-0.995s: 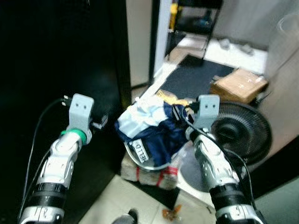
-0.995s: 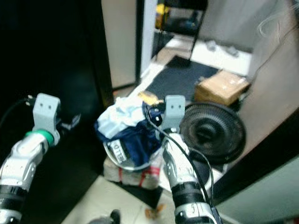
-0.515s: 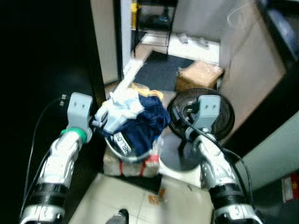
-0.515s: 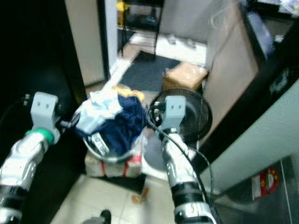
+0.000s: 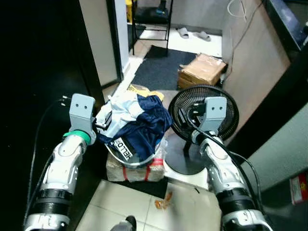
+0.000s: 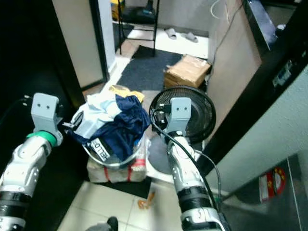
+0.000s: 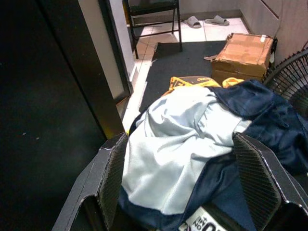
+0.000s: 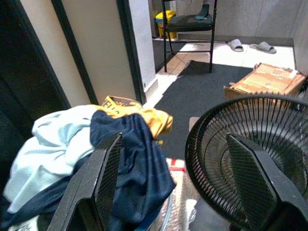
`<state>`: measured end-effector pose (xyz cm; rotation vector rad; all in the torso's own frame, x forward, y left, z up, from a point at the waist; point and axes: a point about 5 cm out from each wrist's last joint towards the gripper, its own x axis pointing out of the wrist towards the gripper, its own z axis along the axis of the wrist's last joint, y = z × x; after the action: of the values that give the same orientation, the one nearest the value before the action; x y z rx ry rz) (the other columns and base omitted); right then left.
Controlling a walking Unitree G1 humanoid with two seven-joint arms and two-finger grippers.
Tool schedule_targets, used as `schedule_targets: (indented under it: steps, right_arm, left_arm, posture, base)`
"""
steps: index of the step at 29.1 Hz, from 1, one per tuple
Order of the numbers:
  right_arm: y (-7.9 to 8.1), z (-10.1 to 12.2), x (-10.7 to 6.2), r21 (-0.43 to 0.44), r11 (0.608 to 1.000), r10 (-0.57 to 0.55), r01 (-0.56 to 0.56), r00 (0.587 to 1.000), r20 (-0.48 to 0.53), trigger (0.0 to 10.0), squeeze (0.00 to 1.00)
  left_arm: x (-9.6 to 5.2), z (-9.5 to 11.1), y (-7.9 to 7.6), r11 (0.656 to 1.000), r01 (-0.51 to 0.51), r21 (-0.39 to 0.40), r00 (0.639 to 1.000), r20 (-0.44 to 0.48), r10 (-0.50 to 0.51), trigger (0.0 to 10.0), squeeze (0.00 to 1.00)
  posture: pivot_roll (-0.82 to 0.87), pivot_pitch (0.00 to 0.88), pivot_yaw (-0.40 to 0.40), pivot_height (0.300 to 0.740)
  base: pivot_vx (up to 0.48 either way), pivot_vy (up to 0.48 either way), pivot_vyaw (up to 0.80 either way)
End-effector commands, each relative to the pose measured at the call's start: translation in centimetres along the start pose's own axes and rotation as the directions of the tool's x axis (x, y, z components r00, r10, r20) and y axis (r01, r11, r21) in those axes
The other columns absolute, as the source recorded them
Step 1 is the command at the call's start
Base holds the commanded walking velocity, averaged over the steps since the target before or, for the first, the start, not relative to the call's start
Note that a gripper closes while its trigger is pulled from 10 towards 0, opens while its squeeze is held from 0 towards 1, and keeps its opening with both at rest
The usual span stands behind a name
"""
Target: Clothes washing
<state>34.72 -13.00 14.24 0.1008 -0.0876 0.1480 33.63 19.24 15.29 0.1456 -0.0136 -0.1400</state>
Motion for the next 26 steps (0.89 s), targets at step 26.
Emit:
schedule_targets:
  steps: [26]
  right_arm:
    - [0.40, -0.22, 0.07, -0.001, 1.000, 0.019, -0.019, 1.000, -0.011, 10.0, 0.00]
  left_arm:
    - [-0.06, -0.78, 0.30, 0.999, -0.032, 0.011, 0.999, -0.034, 0.033, 10.0, 0.00]
  posture:
    - [0.05, 0.056, 0.007, 0.740]
  base:
    - [0.246, 0.000, 0.00]
